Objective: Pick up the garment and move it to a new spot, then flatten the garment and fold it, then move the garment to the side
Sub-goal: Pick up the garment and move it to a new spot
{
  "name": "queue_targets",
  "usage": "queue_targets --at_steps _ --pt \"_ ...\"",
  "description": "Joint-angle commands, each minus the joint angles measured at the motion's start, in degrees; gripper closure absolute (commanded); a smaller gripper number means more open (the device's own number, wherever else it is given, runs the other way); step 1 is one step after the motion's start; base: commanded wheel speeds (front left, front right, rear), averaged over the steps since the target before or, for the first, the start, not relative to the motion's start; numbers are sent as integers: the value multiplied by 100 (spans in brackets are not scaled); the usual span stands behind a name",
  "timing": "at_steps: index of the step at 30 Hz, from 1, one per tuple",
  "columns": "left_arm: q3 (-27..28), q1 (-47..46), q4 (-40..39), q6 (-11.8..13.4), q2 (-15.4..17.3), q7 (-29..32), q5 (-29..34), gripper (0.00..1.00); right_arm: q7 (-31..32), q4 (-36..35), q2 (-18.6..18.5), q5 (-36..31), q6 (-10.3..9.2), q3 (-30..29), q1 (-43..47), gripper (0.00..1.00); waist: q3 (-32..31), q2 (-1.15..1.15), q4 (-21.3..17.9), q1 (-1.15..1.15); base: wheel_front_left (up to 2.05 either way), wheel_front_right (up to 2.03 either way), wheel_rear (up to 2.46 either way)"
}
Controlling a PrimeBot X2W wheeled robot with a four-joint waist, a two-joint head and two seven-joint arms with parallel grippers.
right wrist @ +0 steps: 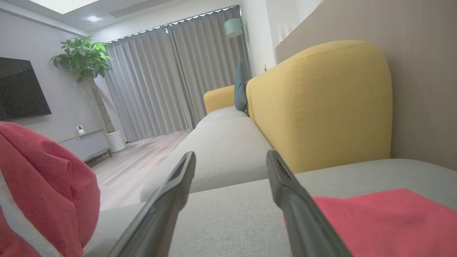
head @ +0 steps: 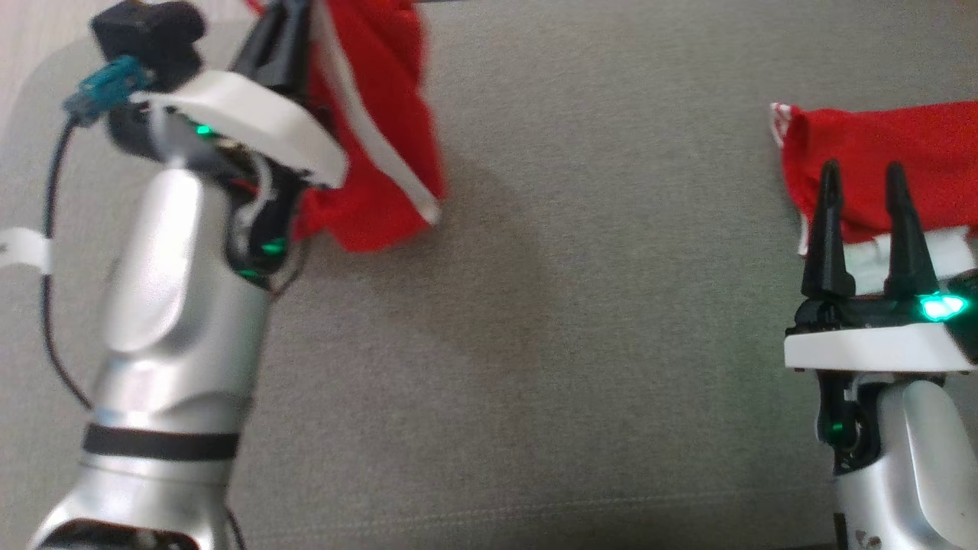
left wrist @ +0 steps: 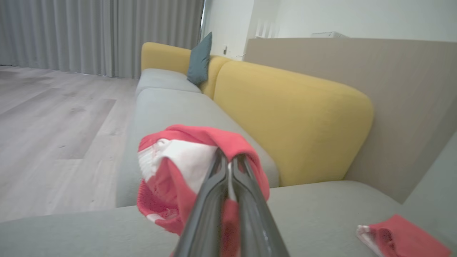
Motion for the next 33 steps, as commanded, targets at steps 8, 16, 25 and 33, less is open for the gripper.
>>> queue_targets --at_steps 8,16,25,33 --pt "-485 27 -1385 624 -342 12 -690 100 -71 -98 -14 105 37 146 -183 0 -259 0 -446 0 0 0 0" --pt "-1903 380 -1967 2237 -352 -1146 -2433 100 -77 -167 -14 165 37 132 -210 0 -169 0 -635 0 0 0 0" --pt "-1967 770 -231 2306 -109 -1279 -1635 100 -78 -210 -14 195 37 195 -235 0 64 0 -554 0 0 0 0" --pt "-1864 843 690 2033 -60 -1283 -805 0 -78 -119 -14 140 37 475 -242 0 176 0 -452 0 0 0 0"
